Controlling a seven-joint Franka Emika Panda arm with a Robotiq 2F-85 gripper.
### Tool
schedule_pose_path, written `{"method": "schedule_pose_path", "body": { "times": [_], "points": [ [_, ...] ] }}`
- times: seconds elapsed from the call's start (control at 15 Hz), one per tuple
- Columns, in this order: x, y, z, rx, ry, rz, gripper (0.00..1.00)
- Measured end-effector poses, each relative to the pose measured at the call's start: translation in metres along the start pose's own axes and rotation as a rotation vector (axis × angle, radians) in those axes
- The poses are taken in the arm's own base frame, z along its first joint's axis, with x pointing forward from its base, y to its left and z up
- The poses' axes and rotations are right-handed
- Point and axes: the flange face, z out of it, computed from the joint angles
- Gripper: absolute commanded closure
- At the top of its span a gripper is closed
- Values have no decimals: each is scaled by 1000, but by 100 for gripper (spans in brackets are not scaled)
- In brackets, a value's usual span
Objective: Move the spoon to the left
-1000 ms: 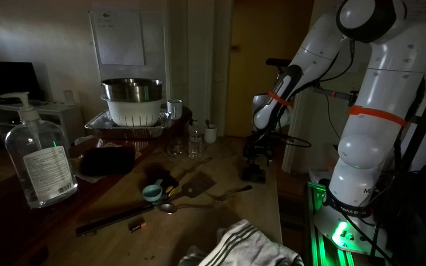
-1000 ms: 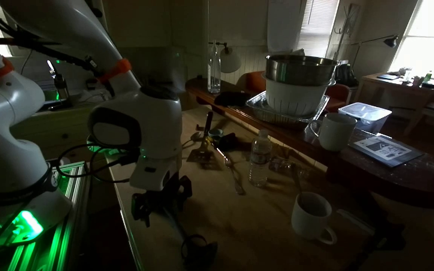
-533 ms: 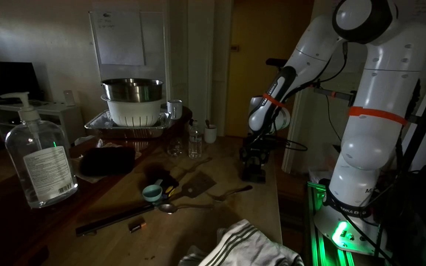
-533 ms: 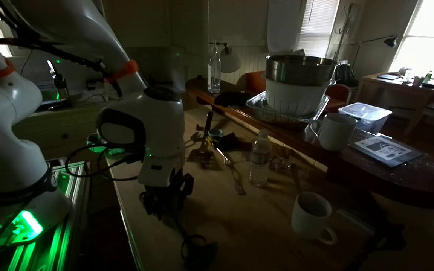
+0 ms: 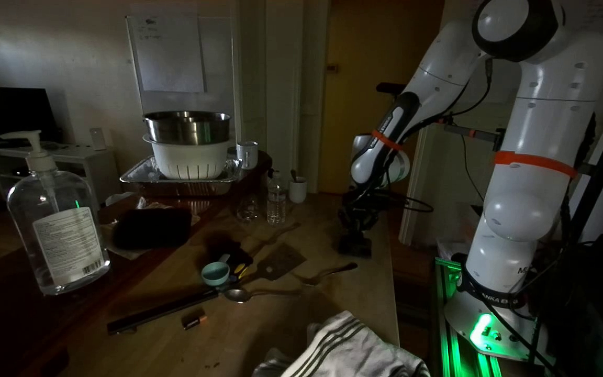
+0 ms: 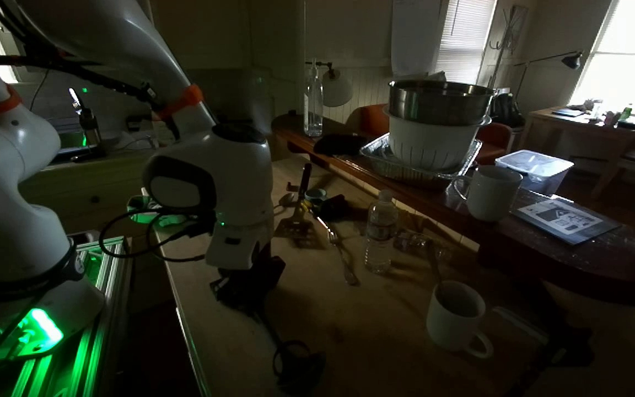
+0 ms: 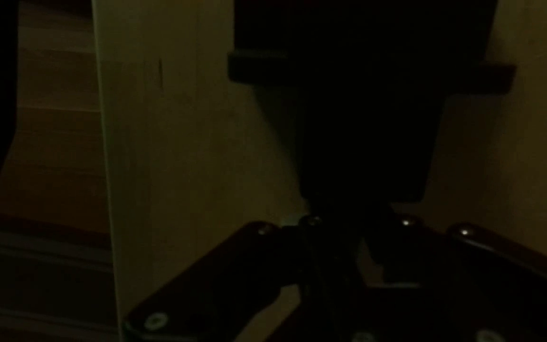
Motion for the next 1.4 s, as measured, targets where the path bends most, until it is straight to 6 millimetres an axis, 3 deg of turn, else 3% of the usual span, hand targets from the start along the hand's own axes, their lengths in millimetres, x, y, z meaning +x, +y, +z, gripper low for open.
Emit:
{"method": "schedule_pose_path", "body": {
  "times": [0.27,0.6,0.87,1.4],
  "points": [
    [-4,-10,-24,52,-14,-63,94],
    [-34,-20,-68,192,-159,-246,94],
    [-41,-26,-96,337,-153,-389,94],
    [-45,-13,-131,585,-210,-671,94]
  ]
}}
